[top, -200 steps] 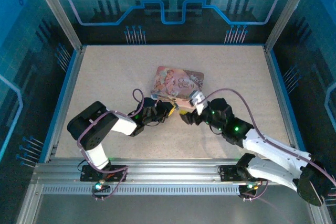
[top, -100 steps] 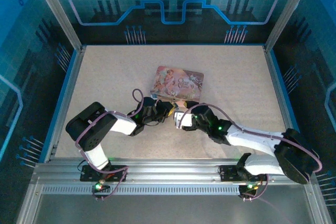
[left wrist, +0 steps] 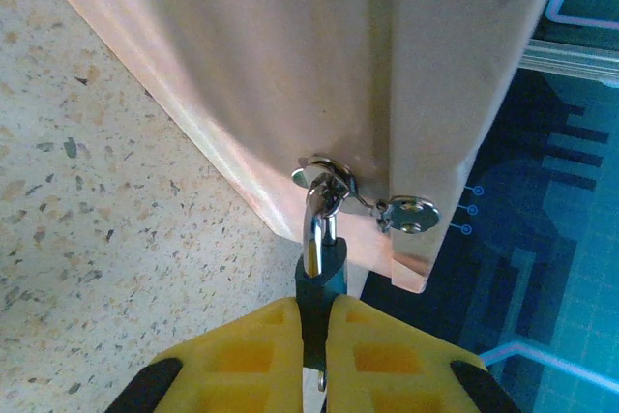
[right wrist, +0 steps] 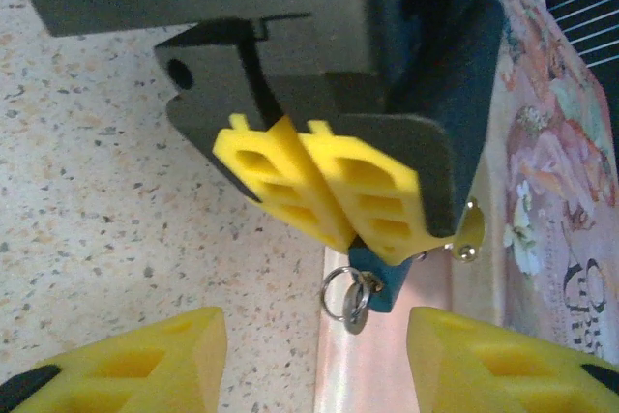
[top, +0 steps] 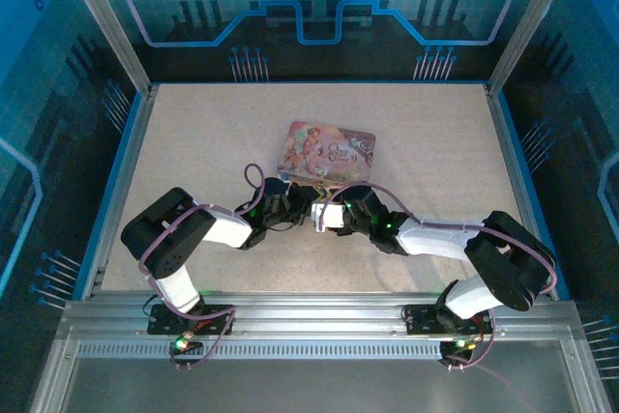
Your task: Unlock the padlock with the key
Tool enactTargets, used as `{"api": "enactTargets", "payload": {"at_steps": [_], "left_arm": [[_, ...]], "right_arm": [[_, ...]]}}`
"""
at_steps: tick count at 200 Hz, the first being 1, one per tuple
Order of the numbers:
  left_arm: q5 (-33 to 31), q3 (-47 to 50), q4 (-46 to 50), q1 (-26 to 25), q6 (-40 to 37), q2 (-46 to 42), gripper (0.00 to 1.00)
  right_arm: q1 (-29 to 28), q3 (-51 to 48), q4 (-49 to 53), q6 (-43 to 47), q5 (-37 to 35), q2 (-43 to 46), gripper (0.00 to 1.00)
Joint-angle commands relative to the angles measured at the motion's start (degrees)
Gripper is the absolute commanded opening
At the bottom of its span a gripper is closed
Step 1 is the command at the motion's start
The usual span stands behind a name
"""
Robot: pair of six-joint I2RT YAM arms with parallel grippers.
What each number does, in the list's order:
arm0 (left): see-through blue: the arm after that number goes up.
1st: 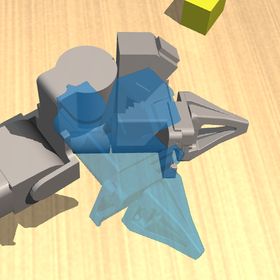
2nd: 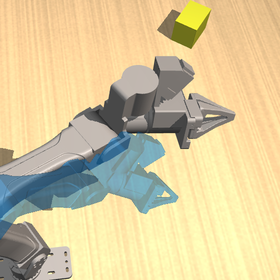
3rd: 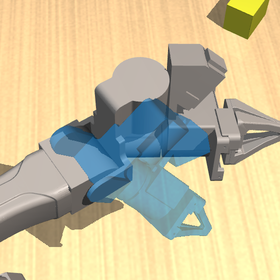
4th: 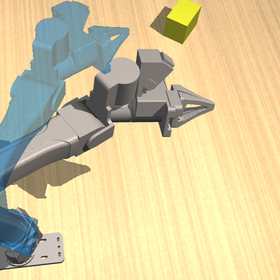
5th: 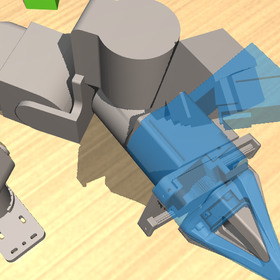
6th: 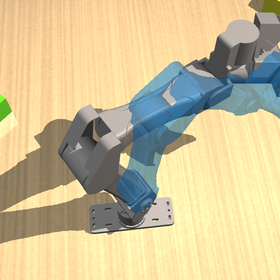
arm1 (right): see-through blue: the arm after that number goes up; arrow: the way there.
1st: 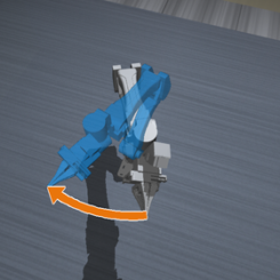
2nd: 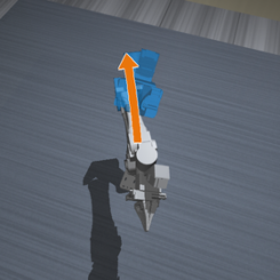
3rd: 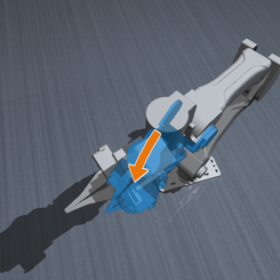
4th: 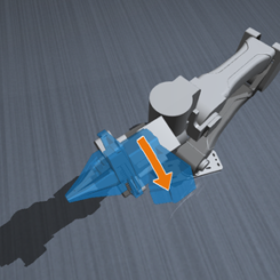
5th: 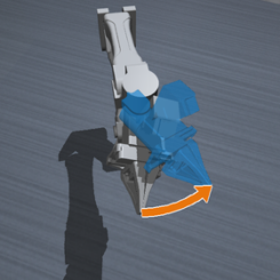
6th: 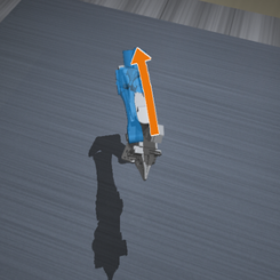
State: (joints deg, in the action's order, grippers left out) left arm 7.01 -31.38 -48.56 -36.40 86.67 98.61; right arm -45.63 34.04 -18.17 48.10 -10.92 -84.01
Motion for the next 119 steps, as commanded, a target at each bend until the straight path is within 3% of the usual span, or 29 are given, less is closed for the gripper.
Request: {"api": "enactTargets", "payload": {"at_steps": [1, 66, 119], "left_arm": [[-1.4, -1.8, -3.0, -0.2, 0.9, -1.5, 0.11], [-1.2, -1.8, -3.6, -0.2, 1.4, -1.0, 0.1], [-1.1, -1.6, -4.4, -0.2, 1.8, -0.4, 0.1]], "right_arm": [[0.9, 1.7, -2.1, 0.3, 2.2, -1.2, 0.51], [1.5, 2.1, -3.0, -0.4, 1.3, -3.2, 0.36], [1.8, 2.0, -5.6, -0.6, -0.9, -4.4, 0.3]]}}
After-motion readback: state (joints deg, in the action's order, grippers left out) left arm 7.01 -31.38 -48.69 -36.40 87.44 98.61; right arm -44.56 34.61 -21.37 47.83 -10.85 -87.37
